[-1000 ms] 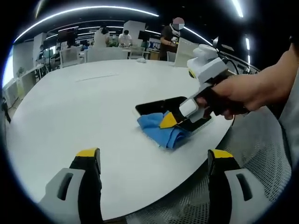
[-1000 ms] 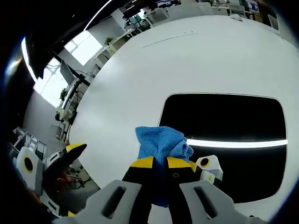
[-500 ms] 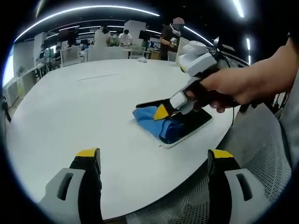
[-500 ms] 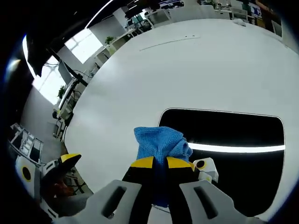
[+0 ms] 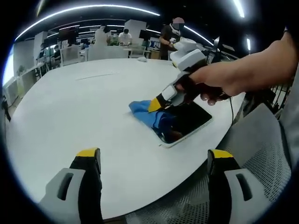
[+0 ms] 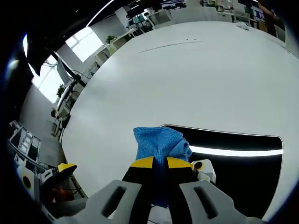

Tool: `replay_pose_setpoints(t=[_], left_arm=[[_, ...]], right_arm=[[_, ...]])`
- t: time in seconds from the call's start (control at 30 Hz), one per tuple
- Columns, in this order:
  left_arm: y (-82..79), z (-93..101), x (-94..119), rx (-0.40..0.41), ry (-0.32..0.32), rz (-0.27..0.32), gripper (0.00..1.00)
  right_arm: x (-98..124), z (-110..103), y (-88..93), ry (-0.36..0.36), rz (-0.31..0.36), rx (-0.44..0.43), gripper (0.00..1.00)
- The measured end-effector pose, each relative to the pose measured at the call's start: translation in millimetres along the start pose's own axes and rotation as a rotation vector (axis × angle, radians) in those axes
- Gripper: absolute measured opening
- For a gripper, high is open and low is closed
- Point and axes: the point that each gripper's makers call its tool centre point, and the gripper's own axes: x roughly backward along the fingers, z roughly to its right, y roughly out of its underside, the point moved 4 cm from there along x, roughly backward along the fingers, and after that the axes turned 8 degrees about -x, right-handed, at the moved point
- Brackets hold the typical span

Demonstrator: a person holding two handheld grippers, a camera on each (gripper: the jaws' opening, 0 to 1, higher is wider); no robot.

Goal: Wipe the mirror surface with the cleaning cloth until all visible marks leave the cleaned area.

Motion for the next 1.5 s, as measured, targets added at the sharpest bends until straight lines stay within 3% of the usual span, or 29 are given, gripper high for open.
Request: replay_pose_setpoints(t=[0.73,1.5], left_arm=[[0.8,-1.1,-1.0,0.008,-0.005,-0.008,0.95],[-1.0,-2.5,0.6,0.015,-0.029,-0.021,0.96]], right_arm=[[-17.3,4.4,-33.6,0.019,-0.003,0.039,0.03],[-11.9,5.4,-31.7,0.017,-0.004,0.059,0.03]])
